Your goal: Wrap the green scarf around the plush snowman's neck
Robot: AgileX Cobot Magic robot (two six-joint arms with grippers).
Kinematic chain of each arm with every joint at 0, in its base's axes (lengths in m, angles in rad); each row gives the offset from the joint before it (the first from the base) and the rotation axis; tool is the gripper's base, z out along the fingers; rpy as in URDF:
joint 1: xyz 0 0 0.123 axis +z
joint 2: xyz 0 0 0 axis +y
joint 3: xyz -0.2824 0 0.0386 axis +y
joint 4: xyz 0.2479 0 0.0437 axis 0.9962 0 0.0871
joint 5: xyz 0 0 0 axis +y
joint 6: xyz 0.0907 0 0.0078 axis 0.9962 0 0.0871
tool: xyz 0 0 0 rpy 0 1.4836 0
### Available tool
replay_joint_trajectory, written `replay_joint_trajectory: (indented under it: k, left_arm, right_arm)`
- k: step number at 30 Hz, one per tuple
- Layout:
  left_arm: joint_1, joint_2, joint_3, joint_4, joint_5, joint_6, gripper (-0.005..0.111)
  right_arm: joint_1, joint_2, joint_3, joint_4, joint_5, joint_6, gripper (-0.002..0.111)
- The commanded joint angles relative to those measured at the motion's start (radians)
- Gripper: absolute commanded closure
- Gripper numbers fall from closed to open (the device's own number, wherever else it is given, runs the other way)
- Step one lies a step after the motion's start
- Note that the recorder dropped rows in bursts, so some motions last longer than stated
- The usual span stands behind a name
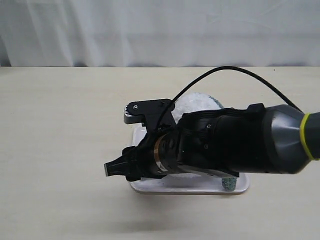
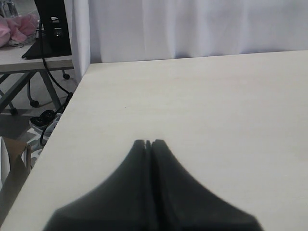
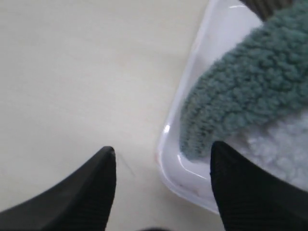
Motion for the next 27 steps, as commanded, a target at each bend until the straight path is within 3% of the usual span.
replay_joint_trajectory:
  k: [1, 5, 10, 18, 23, 27]
  left_arm:
    - [0.001, -0.003, 0.004, -0.001, -0.011, -0.002, 0.107]
    - [0.001, -0.003, 0.004, -0.001, -0.011, -0.002, 0.107]
    - [0.001, -0.003, 0.004, -0.001, -0.011, -0.002, 0.107]
    - [0.001, -0.003, 0.004, -0.001, -0.011, -0.002, 0.107]
    - [0.001, -0.003, 0.004, -0.001, -0.011, -0.002, 0.107]
    - [0.001, -0.003, 0.004, -0.001, -0.011, -0.002, 0.107]
  right_arm:
    - [-0.022, 0.045, 0.002, -0.01, -0.047, 0.007, 0.053]
    - [-0.063, 0.104, 0.002, -0.01, -0.066, 0.007, 0.053]
    - [-0.094, 0.173, 0.002, -0.011, -0.276, -0.023, 0.053]
    - [-0.142, 0.219, -0.011, -0.008, -0.262, -0.023, 0.053]
    - [-0.142, 0.213, -0.017, -0.008, -0.276, -0.035, 0.068]
    - [-0.126, 0.172, -0.017, -0.01, -0.296, -0.035, 0.072]
